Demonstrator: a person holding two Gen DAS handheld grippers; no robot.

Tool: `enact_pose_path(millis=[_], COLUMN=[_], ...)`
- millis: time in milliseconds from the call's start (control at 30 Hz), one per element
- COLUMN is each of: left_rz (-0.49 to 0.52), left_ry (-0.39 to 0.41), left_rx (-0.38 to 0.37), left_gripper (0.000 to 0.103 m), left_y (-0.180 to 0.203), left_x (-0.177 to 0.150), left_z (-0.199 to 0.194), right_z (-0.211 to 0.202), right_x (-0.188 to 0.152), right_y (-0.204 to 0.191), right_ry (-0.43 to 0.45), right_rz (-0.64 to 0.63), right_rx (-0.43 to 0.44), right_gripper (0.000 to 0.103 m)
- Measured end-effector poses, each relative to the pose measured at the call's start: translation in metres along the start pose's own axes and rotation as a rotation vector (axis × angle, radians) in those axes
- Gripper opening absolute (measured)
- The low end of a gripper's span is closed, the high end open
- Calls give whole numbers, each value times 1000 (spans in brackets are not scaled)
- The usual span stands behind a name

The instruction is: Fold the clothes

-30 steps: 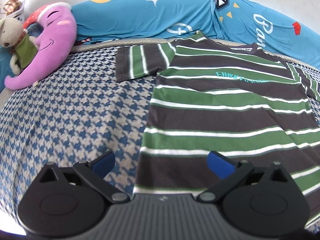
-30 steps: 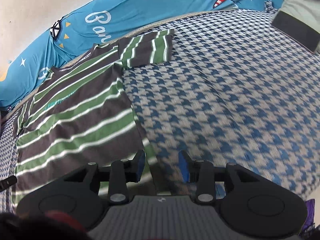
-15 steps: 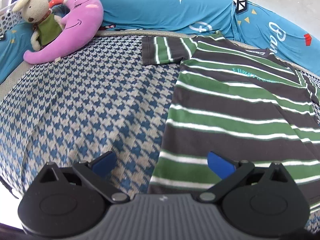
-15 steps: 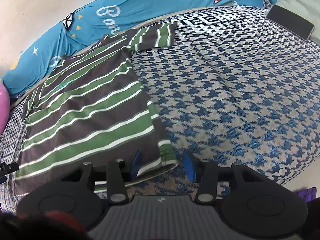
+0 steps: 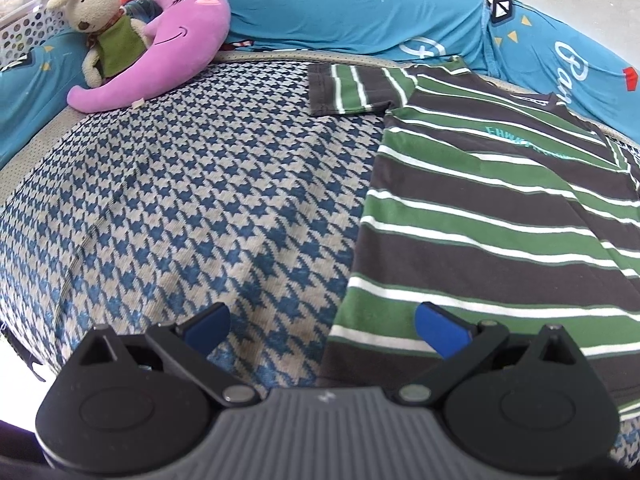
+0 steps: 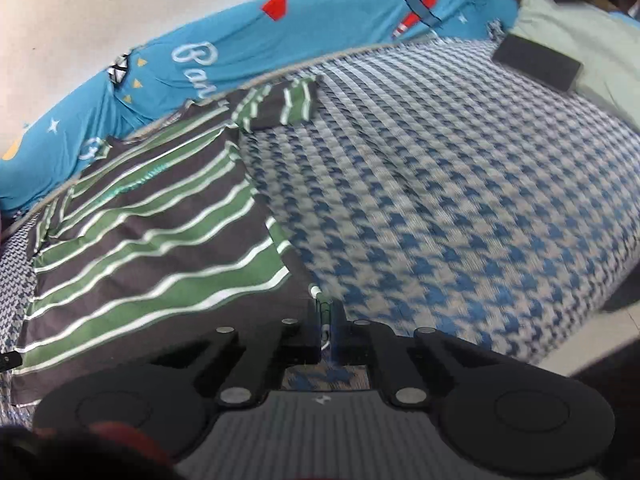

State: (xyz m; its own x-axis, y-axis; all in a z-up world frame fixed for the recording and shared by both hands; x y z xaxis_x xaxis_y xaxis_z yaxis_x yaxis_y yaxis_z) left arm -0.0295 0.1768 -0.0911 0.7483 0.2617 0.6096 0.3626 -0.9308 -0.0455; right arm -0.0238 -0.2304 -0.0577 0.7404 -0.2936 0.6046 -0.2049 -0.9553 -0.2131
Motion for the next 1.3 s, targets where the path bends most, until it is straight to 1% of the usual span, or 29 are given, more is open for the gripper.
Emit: enact_pose_path(millis=[100, 133, 233, 333, 400, 533, 800, 1033, 1167, 1300], left_rz=[-6, -8, -19, -24, -25, -34, -10, 17, 64, 95], left_ry=[-1, 0, 5, 17, 22, 30, 27, 14, 32, 86], left_rx=[11, 16, 18, 24, 28, 16, -15, -25, -25, 13], left_gripper=[103, 103, 103, 103, 103, 103, 103, 103, 103, 103], left_y=[-5, -6, -10, -14, -15, -16, -14, -18, -21, -32], left_x=[-1, -1, 0, 2, 4, 9, 21, 40, 55, 67], left_z=[0, 0, -2, -5, -6, -10, -15, -19, -24, -28], right_z=[7, 5, -6, -16, -21, -18, -11, -10, -19, -22], right_x=[-4, -3, 5, 10, 8, -1, -33, -56, -75, -95], right_y=[-1, -1, 1, -2, -11, -45, -109, -157, -192, -229], right_ry=[-19, -5, 64, 120, 133, 100, 19, -20, -28, -49], right_rz=[-41, -46, -14, 4, -28, -116, -283, -403, -498, -579], right_rx=[-53, -70, -88, -56, -18, 103, 250, 362, 458, 535], right_gripper=[5, 10, 12, 13, 13, 14, 15, 17, 17, 17])
Point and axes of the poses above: each gripper's, at about its wrist camera, not at the fingertips, and z roughly the way its jaws point, y to its right, x to its top, the point moved 8 cm from there along z, roughly the way its jaws point, and after that the axes turned 3 degrees about z, right-handed, at the moved point
